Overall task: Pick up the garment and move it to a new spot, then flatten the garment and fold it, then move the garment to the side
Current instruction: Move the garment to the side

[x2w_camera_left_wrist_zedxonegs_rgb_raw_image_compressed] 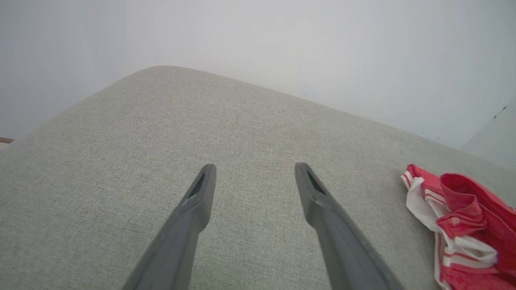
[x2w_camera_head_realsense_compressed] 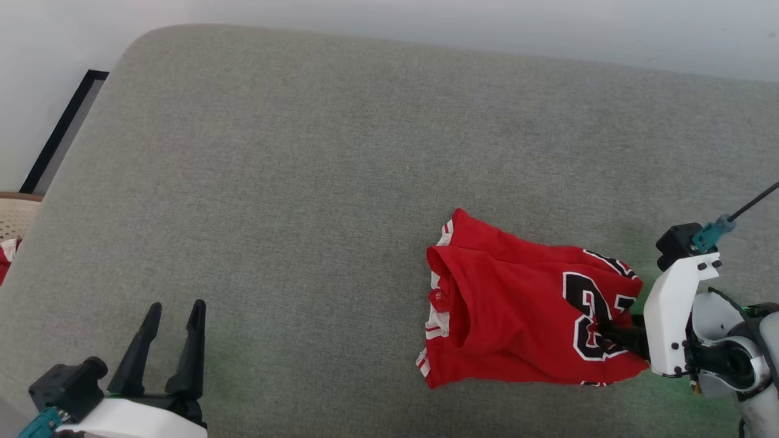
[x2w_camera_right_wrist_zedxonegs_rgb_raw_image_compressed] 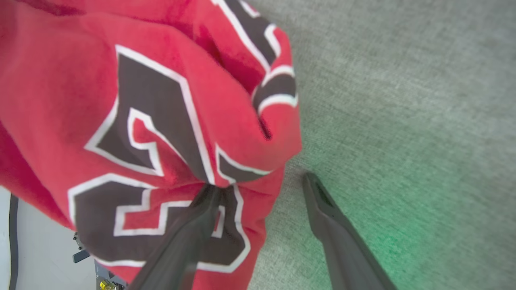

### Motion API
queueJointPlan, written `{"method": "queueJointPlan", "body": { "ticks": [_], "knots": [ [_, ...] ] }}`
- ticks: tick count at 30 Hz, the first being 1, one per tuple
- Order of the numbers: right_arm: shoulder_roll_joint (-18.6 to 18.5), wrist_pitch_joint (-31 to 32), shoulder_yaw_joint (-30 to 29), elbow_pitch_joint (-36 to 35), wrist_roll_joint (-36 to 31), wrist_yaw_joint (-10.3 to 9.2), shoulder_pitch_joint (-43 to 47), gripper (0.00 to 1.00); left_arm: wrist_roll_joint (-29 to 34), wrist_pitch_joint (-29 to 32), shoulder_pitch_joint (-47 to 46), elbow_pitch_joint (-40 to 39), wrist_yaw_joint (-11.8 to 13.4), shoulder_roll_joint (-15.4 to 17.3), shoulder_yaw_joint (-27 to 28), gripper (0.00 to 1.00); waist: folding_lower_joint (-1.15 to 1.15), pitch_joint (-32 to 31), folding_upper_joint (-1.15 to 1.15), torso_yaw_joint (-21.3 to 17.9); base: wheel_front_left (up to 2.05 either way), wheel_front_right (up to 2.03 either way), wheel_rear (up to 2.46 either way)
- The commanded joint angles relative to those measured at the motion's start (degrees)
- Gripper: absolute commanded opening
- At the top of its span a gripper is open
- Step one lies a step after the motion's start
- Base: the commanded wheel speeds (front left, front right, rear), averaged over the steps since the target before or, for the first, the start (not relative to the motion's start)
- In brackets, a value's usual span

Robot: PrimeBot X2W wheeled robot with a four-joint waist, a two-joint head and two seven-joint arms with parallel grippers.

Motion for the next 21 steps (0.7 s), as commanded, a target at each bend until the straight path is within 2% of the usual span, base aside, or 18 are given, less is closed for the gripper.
{"method": "queueJointPlan", "body": {
  "ticks": [1,2,11,21],
  "knots": [
    [1.8,1.2,2.4,1.2,-0.5,-0.01,1.4,0.49,-0.4,-0.1,-1.1,0.1,-0.2,-0.1,-0.1,1.00,0.00,0.2,0.00,0.2,0.00,0.00,0.00],
    [1.8,0.9,2.1,0.8,-0.5,0.00,1.4,0.00,-0.4,-0.1,-1.1,0.1,-0.2,-0.1,-0.2,1.00,0.00,0.3,0.00,0.2,0.00,0.00,0.00],
    [-0.3,-0.4,-1.4,-3.6,-2.9,-0.13,-1.7,0.00,-0.4,-0.1,-3.2,0.1,-0.2,0.6,-0.4,1.00,0.00,1.4,0.00,-1.3,0.00,0.00,0.00],
    [-3.0,-1.4,-6.3,-8.7,-7.0,-0.07,-5.2,0.00,1.2,-0.1,-7.8,-0.4,-0.2,1.9,-1.4,1.00,0.00,2.9,0.00,-5.6,0.00,0.00,0.00]
  ]
}}
